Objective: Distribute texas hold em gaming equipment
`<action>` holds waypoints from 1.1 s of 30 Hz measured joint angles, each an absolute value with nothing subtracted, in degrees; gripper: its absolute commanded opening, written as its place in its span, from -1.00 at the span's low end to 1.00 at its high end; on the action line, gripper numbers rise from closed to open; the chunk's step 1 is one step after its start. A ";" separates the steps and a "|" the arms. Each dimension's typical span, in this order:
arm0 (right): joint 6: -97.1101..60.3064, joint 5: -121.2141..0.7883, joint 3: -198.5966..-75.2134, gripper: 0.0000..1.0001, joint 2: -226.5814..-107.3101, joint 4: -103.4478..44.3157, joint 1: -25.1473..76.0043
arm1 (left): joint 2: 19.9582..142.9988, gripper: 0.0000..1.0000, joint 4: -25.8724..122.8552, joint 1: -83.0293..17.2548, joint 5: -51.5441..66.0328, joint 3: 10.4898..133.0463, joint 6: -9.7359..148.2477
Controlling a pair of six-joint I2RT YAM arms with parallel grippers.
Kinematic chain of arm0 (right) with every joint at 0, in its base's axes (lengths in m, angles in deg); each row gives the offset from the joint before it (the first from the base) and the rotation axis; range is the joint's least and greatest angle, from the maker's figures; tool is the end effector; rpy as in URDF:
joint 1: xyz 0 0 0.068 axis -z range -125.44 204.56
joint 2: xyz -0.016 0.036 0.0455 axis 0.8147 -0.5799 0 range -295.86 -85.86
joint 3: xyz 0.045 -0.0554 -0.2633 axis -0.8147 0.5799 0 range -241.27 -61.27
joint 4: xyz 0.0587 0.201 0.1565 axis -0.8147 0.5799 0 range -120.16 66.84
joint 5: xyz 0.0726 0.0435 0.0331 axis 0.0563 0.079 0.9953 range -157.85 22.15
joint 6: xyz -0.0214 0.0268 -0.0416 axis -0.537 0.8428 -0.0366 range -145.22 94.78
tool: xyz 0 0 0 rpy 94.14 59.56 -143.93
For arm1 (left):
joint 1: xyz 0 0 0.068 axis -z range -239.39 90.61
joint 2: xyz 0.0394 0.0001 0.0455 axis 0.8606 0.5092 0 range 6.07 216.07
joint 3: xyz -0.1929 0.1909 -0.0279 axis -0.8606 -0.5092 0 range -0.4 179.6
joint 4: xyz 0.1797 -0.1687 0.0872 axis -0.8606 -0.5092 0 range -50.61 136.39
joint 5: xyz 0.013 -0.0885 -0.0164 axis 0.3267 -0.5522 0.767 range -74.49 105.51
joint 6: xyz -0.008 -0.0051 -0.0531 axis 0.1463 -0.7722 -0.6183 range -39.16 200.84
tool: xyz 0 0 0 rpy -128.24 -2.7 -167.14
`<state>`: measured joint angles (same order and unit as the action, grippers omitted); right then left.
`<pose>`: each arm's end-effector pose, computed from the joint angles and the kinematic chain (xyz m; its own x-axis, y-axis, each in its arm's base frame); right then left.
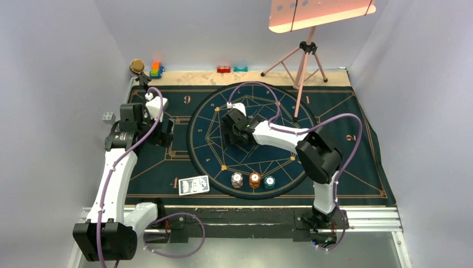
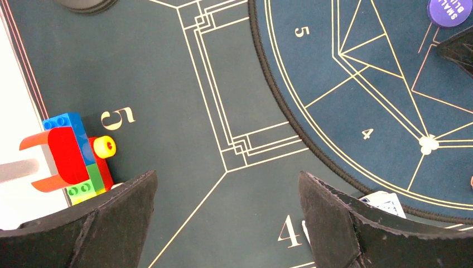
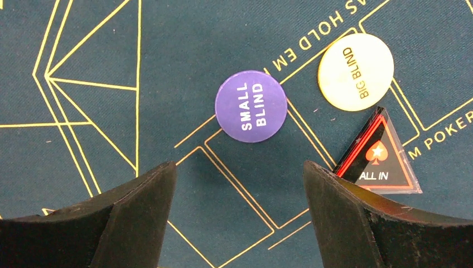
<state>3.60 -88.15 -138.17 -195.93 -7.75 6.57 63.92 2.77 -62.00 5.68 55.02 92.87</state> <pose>0.2831 0.2957 0.1891 -0.7564 -0.1642 -0.6332 -0.2294 0.9731 0.0217 0.2026 0.0032 0.3080 -0.6880 0.1743 -0.7045 0.2218 0.9748 0.0246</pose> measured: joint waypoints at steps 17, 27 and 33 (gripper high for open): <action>3.71 -89.87 -146.26 0.66 -203.47 -8.29 7.07 | 63.26 0.99 5.11 -62.00 3.36 53.44 91.93; 3.67 -91.21 -146.50 0.65 -204.67 -7.68 8.08 | 62.89 0.99 5.24 -62.00 3.12 53.22 91.91; 3.69 -91.08 -146.09 0.41 -204.67 -7.97 8.12 | 62.82 0.99 5.48 -62.00 3.10 53.09 91.91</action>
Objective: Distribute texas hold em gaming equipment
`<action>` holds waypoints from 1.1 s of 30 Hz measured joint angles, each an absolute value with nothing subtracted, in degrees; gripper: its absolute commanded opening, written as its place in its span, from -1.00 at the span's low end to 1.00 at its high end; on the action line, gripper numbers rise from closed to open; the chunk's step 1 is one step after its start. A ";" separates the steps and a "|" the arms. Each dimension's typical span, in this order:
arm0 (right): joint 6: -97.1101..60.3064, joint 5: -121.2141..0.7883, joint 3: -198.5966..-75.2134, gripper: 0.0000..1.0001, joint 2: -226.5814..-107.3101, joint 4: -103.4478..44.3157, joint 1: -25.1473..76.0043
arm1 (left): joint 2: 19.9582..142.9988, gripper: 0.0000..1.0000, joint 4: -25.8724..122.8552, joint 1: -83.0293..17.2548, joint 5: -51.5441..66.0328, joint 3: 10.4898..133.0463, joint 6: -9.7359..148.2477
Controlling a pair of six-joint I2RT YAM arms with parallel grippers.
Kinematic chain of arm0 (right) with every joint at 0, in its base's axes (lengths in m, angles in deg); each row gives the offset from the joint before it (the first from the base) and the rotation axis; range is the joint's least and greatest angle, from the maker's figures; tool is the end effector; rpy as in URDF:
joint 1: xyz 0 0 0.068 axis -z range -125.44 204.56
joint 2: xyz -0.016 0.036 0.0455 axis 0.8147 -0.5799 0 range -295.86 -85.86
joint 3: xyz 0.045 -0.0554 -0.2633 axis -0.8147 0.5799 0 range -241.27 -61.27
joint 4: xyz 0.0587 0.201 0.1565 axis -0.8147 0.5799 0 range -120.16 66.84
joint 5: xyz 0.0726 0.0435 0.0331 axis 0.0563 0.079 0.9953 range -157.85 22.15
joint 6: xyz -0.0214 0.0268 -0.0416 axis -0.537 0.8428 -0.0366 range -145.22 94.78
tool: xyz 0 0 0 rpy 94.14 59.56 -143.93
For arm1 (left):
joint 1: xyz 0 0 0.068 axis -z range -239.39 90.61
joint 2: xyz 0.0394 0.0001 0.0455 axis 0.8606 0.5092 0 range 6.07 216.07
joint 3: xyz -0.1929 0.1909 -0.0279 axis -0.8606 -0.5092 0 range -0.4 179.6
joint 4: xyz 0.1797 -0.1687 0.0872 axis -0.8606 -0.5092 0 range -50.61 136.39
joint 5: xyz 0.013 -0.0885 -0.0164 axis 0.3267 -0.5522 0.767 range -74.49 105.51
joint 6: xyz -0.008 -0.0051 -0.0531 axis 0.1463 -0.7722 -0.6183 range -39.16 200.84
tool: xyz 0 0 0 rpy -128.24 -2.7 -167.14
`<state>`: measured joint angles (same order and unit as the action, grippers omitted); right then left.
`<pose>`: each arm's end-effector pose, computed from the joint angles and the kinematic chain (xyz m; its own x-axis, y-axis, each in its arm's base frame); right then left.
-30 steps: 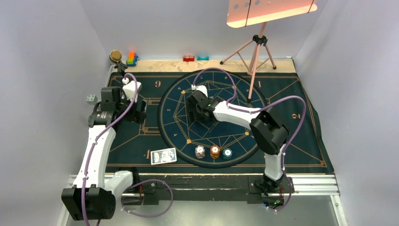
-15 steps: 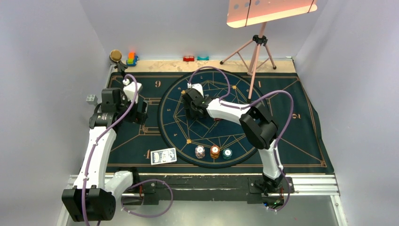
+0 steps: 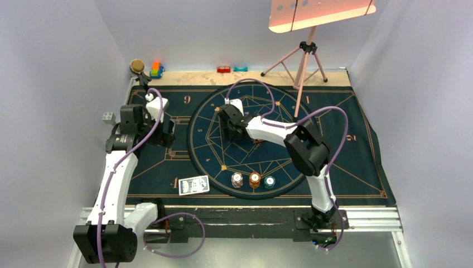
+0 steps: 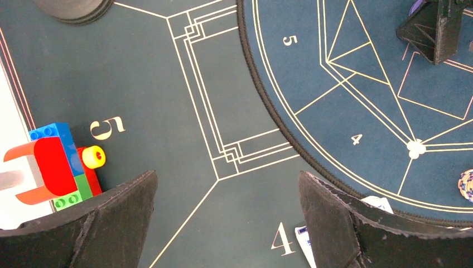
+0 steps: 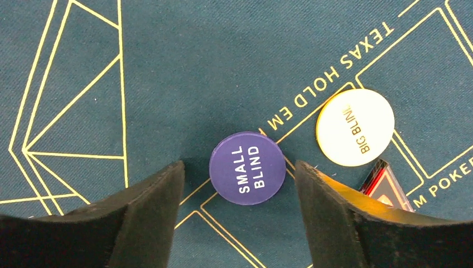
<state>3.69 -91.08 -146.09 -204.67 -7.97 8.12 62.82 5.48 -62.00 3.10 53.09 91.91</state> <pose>0.3157 0.3115 0.1690 -0.7500 -0.1439 -0.6456 -0.1736 0.9846 -0.0178 0.2015 0.0016 0.3044 -0.6620 0.1576 -0.7328 0.2411 0.9705 -0.0091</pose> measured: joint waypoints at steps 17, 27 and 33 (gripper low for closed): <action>4.24 -90.14 -146.22 -0.09 -204.76 -7.79 7.31 | 62.47 0.99 7.06 -62.00 3.67 51.30 90.81; 5.61 -85.79 -162.50 -0.13 -215.09 -4.71 -0.40 | 64.40 0.99 6.66 -62.13 5.33 51.56 89.65; 6.97 -82.92 -168.42 0.50 -216.86 -2.94 -1.78 | 63.89 0.99 6.97 -62.39 5.53 51.50 89.39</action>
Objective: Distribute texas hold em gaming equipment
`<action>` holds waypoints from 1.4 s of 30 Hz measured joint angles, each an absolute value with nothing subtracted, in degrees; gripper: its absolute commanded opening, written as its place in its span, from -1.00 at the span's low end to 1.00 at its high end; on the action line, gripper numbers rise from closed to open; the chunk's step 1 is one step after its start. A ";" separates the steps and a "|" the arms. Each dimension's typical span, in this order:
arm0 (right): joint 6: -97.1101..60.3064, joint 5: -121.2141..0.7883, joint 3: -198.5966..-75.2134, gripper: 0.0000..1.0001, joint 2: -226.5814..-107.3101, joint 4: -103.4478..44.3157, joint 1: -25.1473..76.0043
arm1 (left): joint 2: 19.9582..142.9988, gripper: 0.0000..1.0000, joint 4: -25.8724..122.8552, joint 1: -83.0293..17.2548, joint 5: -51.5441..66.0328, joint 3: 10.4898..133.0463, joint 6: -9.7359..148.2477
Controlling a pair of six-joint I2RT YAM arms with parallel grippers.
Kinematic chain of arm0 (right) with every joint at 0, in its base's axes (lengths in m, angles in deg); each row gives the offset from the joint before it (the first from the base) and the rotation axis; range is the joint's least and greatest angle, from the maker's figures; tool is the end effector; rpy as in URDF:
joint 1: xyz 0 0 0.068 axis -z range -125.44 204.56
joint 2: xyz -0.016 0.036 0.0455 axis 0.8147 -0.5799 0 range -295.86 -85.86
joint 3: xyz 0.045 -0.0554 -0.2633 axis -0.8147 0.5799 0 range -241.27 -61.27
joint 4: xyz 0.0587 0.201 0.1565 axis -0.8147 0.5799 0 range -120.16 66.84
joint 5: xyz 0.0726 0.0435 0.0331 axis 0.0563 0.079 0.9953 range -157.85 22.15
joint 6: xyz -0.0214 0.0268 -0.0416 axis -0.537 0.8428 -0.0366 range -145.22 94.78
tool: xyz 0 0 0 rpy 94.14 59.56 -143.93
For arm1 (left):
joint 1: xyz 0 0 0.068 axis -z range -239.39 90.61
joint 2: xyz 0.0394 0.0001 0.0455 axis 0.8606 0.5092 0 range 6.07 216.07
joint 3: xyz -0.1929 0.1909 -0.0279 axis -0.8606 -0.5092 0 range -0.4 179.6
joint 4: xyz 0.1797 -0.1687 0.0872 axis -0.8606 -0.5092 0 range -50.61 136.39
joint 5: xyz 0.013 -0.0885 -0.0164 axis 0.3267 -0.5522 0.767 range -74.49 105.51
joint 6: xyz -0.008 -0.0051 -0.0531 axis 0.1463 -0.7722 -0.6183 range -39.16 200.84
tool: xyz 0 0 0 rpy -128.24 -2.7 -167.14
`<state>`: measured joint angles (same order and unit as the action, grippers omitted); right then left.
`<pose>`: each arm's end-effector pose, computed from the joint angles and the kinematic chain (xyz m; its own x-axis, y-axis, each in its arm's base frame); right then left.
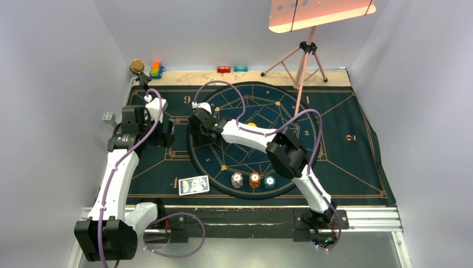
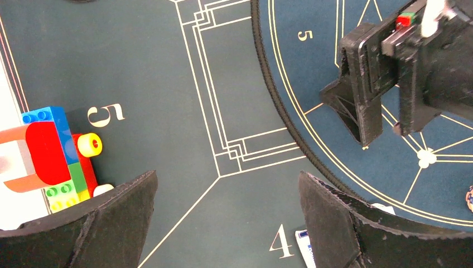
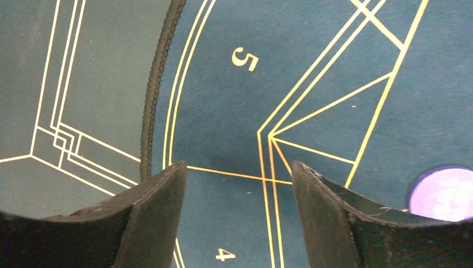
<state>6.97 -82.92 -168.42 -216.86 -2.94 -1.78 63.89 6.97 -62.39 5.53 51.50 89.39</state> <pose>0.2902 0.4190 0.1843 -0.7448 -0.1904 -0.6395 -0.3738 0.9130 0.1635 0.2060 0.0047 0.2938 -0.6919 0.1104 -0.7135 0.1749 0.9844 -0.0173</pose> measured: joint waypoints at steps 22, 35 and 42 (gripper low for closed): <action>6.66 -88.24 -144.49 0.58 -200.30 -4.49 7.97 | 62.08 0.99 7.56 -62.74 4.74 50.49 89.39; 6.68 -88.19 -146.46 0.33 -204.65 -5.23 7.33 | 61.67 0.99 7.73 -62.74 3.98 50.47 89.39; 6.47 -88.34 -147.86 0.07 -205.74 -5.15 7.20 | 61.67 0.99 7.73 -62.74 4.00 50.47 89.39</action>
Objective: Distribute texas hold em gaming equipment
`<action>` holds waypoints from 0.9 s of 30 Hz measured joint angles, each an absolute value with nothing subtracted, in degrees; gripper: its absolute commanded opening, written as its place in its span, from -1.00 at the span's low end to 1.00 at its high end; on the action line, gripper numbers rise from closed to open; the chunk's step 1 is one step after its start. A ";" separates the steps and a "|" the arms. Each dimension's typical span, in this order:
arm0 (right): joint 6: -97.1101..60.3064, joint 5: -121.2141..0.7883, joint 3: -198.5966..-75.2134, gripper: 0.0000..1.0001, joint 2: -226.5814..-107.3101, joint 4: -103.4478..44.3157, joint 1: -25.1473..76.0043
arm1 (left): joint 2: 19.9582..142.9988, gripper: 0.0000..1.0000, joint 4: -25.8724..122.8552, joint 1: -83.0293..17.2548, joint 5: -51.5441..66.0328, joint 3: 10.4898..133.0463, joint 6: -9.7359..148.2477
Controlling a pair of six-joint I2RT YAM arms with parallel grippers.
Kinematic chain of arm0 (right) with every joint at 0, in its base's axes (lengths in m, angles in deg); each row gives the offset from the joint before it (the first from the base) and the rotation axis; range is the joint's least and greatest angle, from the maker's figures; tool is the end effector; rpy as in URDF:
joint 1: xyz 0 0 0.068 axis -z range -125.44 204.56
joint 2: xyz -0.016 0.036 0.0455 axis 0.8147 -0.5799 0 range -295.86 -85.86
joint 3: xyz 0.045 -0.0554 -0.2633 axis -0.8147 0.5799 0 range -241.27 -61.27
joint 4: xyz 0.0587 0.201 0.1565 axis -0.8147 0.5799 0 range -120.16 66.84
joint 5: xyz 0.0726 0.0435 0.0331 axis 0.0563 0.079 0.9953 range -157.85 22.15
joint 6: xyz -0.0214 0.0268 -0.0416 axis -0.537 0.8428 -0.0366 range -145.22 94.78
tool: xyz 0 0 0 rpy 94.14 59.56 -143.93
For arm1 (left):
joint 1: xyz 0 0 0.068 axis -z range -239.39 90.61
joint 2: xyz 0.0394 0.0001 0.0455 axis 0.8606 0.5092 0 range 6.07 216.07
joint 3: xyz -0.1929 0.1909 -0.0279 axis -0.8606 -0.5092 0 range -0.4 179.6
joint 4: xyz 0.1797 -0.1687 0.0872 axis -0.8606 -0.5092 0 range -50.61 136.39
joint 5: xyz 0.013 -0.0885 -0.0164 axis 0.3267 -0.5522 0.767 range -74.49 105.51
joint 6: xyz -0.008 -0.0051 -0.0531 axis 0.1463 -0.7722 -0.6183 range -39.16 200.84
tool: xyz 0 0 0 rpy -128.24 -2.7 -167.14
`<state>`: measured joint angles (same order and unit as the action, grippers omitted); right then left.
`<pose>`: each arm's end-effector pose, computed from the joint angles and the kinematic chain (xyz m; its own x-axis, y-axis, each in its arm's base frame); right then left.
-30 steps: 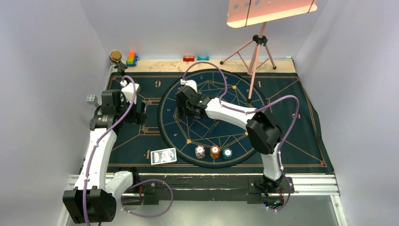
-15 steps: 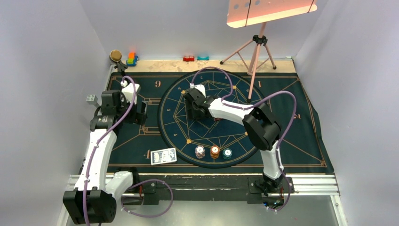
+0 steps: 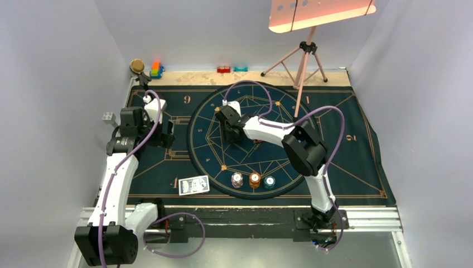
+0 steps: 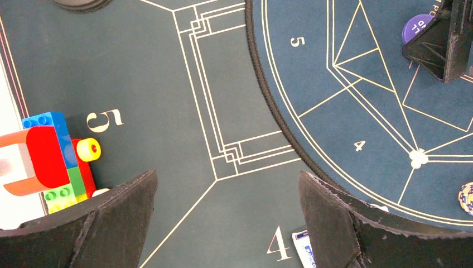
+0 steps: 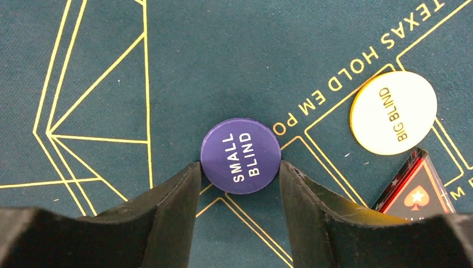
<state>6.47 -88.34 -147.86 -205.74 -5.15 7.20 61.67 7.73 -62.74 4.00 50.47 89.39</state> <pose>0.3111 0.3193 0.1668 -0.7869 -0.1281 -0.6036 -0.1775 0.9839 0.0226 0.1992 0.0046 0.2961 -0.6650 0.1071 -0.7391 0.1885 0.9817 -0.0274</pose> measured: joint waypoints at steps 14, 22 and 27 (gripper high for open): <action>5.26 -89.20 -156.80 -0.21 -211.55 -3.62 4.25 | 61.47 0.99 7.76 -62.76 4.46 50.47 89.35; 4.06 -85.79 -167.88 -0.21 -218.68 -4.21 0.01 | 61.12 0.99 7.76 -62.83 5.24 50.47 89.33; 4.26 -81.44 -170.35 -0.18 -220.19 -5.52 -2.22 | 61.12 0.99 7.76 -63.14 5.46 50.47 89.33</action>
<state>4.26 -81.44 -170.35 -220.19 -5.52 -2.22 61.12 7.76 -63.14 5.46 50.47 89.33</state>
